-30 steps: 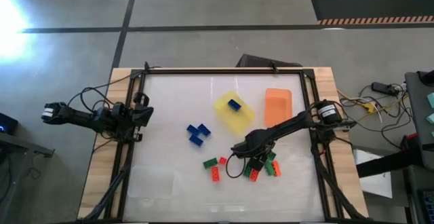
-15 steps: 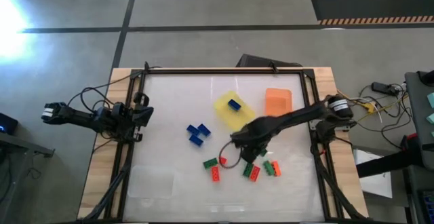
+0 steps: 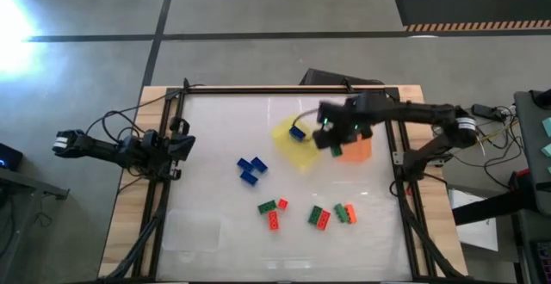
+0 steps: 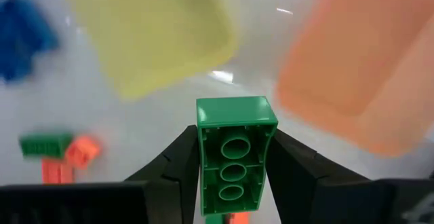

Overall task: Sort & place blocks by color
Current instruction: Put the green game piece into the orange bin

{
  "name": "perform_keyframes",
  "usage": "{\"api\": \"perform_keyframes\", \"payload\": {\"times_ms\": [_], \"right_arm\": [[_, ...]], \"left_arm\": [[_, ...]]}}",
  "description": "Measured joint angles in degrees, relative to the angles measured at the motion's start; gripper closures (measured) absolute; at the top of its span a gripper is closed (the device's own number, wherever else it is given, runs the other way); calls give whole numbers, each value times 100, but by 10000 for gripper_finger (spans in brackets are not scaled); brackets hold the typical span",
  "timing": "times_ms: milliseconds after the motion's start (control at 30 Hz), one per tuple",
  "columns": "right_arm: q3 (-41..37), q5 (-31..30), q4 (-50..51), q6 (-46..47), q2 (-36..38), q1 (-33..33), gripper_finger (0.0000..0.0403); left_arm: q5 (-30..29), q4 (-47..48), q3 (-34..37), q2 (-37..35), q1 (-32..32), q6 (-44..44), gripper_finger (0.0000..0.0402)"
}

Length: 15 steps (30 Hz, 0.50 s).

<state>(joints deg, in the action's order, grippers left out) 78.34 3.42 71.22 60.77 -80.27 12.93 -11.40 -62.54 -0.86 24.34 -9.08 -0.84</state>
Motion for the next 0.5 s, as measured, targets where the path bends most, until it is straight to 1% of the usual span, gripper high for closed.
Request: {"api": "perform_keyframes", "payload": {"times_ms": [133,267,367,500], "right_arm": [[-164,37,26,-244,67,838,278],[-415,306,33,-638,11,1587,278],[-610,445,26,-875,-98,2019,277],[-878,454,6,-1150,-231,2409,278]], "left_arm": [[0,-3,0,-45,0,-242,391],[0,-2,2,-114,2,-280,391],[0,-9,2,-186,2,-284,391],[0,-3,7,-303,1,-293,391]]}}
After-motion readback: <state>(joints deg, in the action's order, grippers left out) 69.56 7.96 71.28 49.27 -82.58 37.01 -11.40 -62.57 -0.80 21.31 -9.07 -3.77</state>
